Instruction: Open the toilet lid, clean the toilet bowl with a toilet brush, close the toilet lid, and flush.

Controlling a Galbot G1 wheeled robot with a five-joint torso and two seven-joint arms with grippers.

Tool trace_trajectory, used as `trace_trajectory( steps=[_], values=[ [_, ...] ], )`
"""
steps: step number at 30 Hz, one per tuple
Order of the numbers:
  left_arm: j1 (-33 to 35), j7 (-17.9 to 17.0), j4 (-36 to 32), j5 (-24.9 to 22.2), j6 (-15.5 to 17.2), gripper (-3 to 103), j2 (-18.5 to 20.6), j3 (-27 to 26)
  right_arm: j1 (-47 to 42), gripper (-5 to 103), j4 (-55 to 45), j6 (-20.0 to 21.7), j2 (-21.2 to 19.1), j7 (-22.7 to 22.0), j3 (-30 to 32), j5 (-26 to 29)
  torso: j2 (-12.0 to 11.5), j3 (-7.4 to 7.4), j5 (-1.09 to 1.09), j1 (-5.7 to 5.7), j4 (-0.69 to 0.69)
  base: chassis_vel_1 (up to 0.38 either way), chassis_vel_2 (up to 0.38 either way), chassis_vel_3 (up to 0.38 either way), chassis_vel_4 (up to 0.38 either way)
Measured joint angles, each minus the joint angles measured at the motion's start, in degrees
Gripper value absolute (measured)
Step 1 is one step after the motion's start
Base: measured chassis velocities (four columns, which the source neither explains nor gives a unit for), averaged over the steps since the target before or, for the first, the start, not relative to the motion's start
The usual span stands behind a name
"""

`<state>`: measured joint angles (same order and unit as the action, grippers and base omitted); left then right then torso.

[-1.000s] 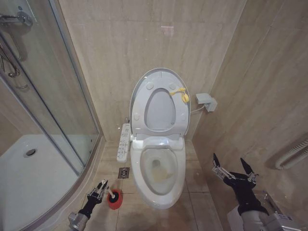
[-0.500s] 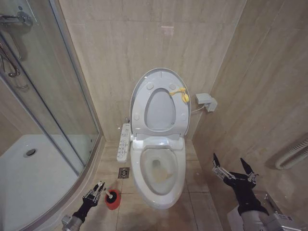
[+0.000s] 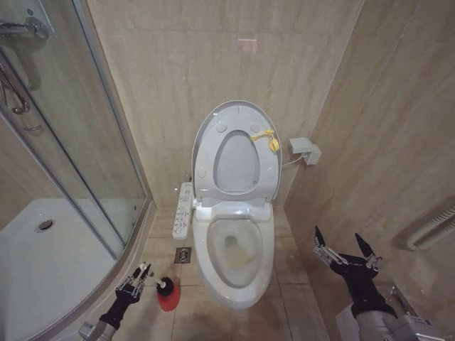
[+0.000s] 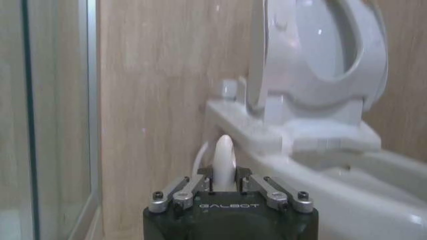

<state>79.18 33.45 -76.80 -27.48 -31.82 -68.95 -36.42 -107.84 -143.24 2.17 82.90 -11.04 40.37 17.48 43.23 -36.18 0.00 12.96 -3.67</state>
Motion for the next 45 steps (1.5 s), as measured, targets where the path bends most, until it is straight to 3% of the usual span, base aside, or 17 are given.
trace_trajectory(
  steps=[6,11,12,16,21,26,29,34,38,45],
  values=[
    [6.51,0.6,-11.18,-1.29,0.87,22,-0.91,-4.43,0.0,100,0.0,0.0,0.0,0.0,0.0,0.0,0.0,0.0,0.01,0.0,0.0,0.0,0.0,0.0,0.0],
    [16.05,2.58,-25.17,-3.16,1.83,22,-2.21,-8.98,0.0,100,0.0,0.0,0.0,0.0,0.0,0.0,0.0,0.0,0.01,0.0,0.01,0.0,0.0,0.0,0.0],
    [16.05,2.58,-25.17,-3.16,1.83,22,-2.21,-8.98,0.0,100,0.0,0.0,0.0,0.0,0.0,0.0,0.0,0.0,0.01,0.0,0.01,0.0,0.0,0.0,0.0],
    [21.94,6.3,-35.39,-5.25,2.29,22,-3.43,-12.07,0.0,100,0.0,0.0,0.0,0.0,0.0,0.0,0.0,0.0,0.01,0.0,0.0,0.0,0.0,0.0,0.0],
    [24.94,8.85,-42.07,-8.23,2.87,22,-3.77,-13.62,0.0,100,0.0,0.0,0.0,0.0,0.0,0.0,0.0,0.0,0.01,-0.01,0.02,0.0,0.0,0.0,0.0],
    [23.76,8.67,-45.11,-11.35,5.12,22,-2.23,-14.0,0.0,100,0.0,0.0,0.0,0.0,0.0,0.0,0.0,0.0,0.01,0.0,-0.01,0.0,0.0,0.0,0.0],
    [21.01,7.9,-46.6,-15.45,8.51,22,0.49,-13.62,0.0,100,0.0,0.0,0.0,0.0,0.0,0.0,0.0,0.0,0.0,0.0,0.0,0.0,0.0,0.0,0.0],
    [16.98,8.03,-46.27,-19.51,11.34,22,3.9,-11.33,0.0,100,0.0,0.0,0.0,0.0,0.0,0.0,0.0,0.0,0.0,0.0,0.0,0.0,0.0,0.0,0.0],
    [10.99,9.05,-43.29,-23.09,14.06,22,8.81,-7.44,0.0,100,0.0,0.0,0.0,0.0,0.0,0.0,0.0,-0.01,0.01,0.0,0.01,0.0,0.0,0.0,0.0],
    [1.68,10.67,-34.99,-26.97,14.57,22,12.85,-2.76,0.0,100,0.0,0.0,0.0,0.01,-0.01,0.0,0.0,-0.01,-0.02,0.01,-0.01,0.0,0.0,0.0,0.0]
  ],
)
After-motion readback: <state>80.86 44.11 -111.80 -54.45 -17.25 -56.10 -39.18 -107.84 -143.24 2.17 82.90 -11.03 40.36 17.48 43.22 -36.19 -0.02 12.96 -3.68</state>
